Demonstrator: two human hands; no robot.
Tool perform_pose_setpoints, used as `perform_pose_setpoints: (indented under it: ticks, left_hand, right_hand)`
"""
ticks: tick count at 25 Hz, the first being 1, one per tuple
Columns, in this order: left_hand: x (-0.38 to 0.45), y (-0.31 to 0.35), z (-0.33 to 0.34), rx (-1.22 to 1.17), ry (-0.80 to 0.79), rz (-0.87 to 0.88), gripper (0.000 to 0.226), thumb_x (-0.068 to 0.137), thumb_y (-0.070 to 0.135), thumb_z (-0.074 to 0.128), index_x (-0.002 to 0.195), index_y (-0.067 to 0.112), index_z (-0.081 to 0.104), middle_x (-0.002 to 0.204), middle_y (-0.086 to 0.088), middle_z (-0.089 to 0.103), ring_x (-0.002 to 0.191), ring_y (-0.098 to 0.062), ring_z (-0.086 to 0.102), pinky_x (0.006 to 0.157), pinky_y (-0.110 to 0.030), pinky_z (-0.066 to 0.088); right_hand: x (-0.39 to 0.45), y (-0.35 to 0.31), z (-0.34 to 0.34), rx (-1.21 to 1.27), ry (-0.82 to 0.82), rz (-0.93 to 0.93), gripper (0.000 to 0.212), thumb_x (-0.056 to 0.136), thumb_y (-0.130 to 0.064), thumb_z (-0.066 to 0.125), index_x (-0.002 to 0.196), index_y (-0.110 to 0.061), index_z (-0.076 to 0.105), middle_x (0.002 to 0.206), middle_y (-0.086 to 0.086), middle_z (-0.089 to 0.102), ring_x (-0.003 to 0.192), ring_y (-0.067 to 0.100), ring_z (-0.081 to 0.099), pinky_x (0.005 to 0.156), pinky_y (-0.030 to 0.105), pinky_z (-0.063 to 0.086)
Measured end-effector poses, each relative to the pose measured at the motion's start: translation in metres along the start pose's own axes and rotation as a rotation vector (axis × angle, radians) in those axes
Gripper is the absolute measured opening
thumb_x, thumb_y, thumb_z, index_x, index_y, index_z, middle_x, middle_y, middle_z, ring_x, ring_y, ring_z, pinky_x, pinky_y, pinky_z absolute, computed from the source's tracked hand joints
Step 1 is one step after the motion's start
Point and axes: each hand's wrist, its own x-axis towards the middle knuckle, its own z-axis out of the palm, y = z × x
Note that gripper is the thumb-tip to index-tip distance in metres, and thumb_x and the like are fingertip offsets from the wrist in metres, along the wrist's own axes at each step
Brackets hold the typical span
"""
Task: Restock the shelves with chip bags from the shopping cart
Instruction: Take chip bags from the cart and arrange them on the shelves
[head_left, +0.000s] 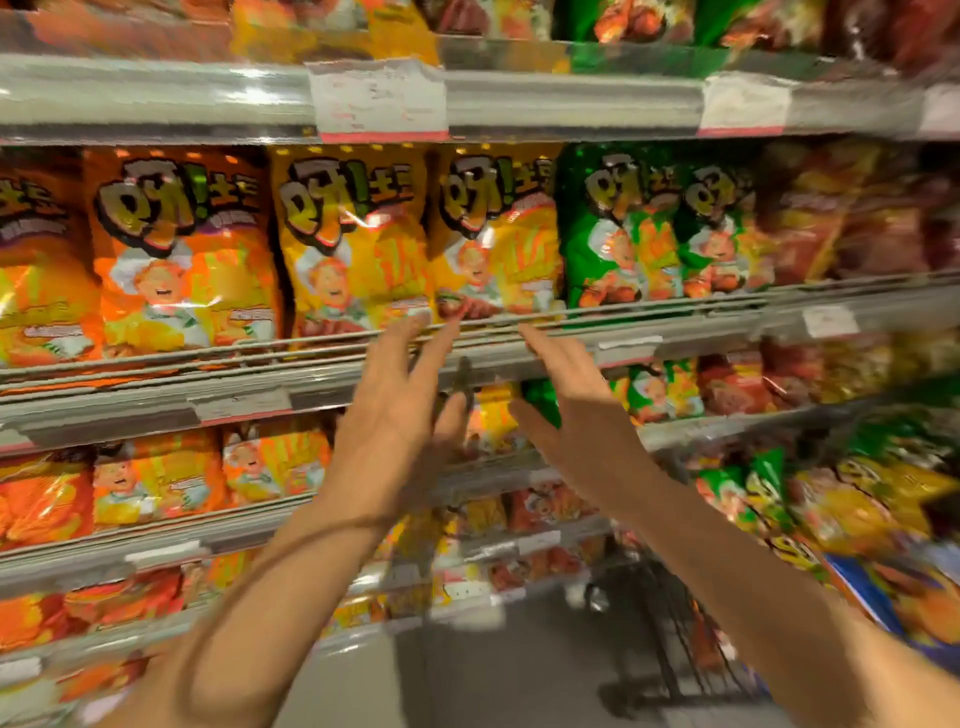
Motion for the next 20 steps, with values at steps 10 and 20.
perform_pose_setpoints:
  ticks: [10,20]
  left_hand:
    - [0.053,0.241,0.238,-0.245,-0.55,0.205,0.043,0.095,0.016,0.063,0.135,0.002,0.059,0.135,-0.022,0.056,0.128,-0.04,0.052,0.11,-0.041,0.039]
    - [0.044,0.311,0.475,-0.142,-1.255,-0.184,0.062,0.091,0.022,0.072,0.145,0.006,0.047,0.143,-0.021,0.05,0.125,-0.035,0.056,0.105,-0.04,0.044]
  right_hand:
    - [-0.244,0.229,-0.151,0.078,0.142,0.757,0.062,0.097,-0.021,0.065,0.15,-0.03,0.034,0.148,0.006,0.047,0.14,0.025,0.042,0.11,0.039,0.039]
    - [-0.282,0.432,-0.238,0.702,0.19,1.497,0.063,0.098,-0.018,0.065,0.15,0.002,0.036,0.122,0.011,0.065,0.1,0.026,0.067,0.087,0.042,0.058]
